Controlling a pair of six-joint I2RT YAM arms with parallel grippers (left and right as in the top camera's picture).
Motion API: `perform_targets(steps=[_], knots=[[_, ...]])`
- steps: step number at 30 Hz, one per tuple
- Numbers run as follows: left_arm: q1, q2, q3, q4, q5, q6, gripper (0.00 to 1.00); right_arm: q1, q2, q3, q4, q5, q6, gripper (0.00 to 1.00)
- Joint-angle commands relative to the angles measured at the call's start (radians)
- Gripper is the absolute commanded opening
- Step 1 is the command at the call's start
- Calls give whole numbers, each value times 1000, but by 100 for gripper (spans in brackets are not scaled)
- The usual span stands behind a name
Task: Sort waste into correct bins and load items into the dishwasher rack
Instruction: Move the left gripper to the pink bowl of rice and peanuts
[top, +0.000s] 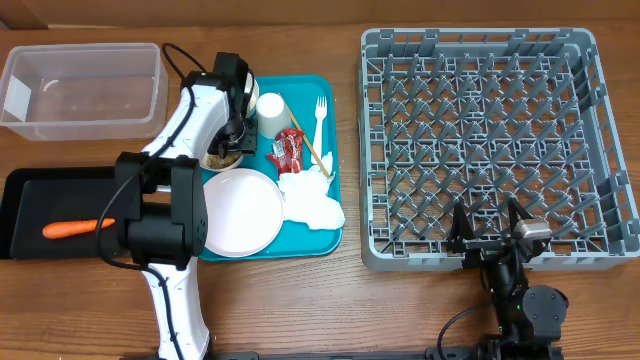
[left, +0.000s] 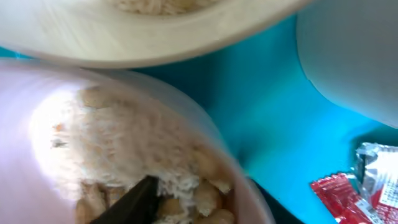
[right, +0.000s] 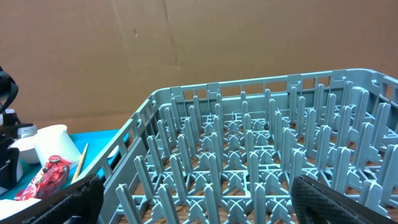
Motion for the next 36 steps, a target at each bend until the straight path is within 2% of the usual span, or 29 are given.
perform_targets(steps=[1, 9, 15, 24, 31, 36], knots=[[-8, -20, 32, -20, -25, -14, 41, -4, -10, -10, 4, 10, -6, 100], [-8, -23, 43, -42, -35, -14, 37, -4, -10, -10, 4, 10, -6, 100], [-8, -27, 43, -43, -51, -14, 49, -4, -10, -10, 4, 10, -6, 100], [-8, -69, 44, -56, -66, -23, 49, -4, -10, -10, 4, 10, -6, 100], [-8, -122, 44, -60, -24, -29, 63, -4, -10, -10, 4, 10, -6, 100], [-8, -120, 43, -64, -4, -30, 64, -4, -10, -10, 4, 10, -6, 100]])
